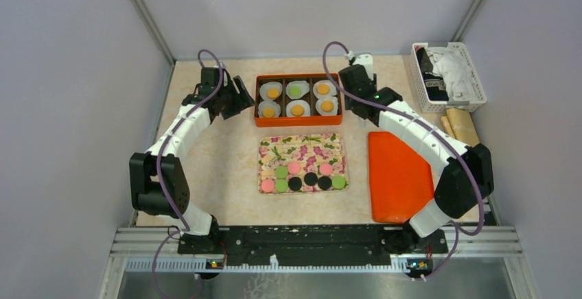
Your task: Pack the cookies
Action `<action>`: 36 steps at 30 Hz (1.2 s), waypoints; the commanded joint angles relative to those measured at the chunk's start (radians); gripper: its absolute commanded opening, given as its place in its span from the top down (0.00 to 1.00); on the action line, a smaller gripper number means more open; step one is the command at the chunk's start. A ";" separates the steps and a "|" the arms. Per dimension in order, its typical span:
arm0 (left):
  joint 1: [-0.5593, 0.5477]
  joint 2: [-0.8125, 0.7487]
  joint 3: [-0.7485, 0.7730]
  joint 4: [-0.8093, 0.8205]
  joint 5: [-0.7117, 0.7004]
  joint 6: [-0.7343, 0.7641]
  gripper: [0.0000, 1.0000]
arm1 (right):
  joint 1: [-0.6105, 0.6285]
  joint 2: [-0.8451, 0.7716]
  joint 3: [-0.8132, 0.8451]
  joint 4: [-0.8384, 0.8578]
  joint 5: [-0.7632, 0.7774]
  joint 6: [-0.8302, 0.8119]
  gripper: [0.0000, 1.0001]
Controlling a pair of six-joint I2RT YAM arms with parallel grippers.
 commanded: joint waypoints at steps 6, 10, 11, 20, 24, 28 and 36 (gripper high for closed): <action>-0.033 -0.063 0.040 0.015 0.018 0.009 0.28 | -0.202 0.087 0.050 0.067 -0.023 -0.009 0.55; -0.087 -0.092 0.098 -0.015 -0.006 0.022 0.28 | -0.261 0.161 0.067 0.110 -0.059 -0.047 0.55; -0.100 -0.097 0.113 -0.019 -0.010 0.025 0.28 | -0.277 0.180 0.072 0.123 -0.072 -0.054 0.55; -0.140 -0.096 0.141 -0.043 -0.039 0.034 0.28 | -0.381 0.346 0.166 0.196 -0.143 -0.174 0.55; -0.140 -0.093 0.133 -0.038 -0.034 0.032 0.28 | -0.421 0.420 0.203 0.179 -0.169 -0.205 0.55; -0.142 -0.086 0.133 -0.037 -0.033 0.032 0.28 | -0.462 0.490 0.238 0.155 -0.221 -0.209 0.55; -0.146 -0.072 0.139 -0.036 -0.037 0.031 0.28 | -0.498 0.618 0.358 0.077 -0.261 -0.209 0.54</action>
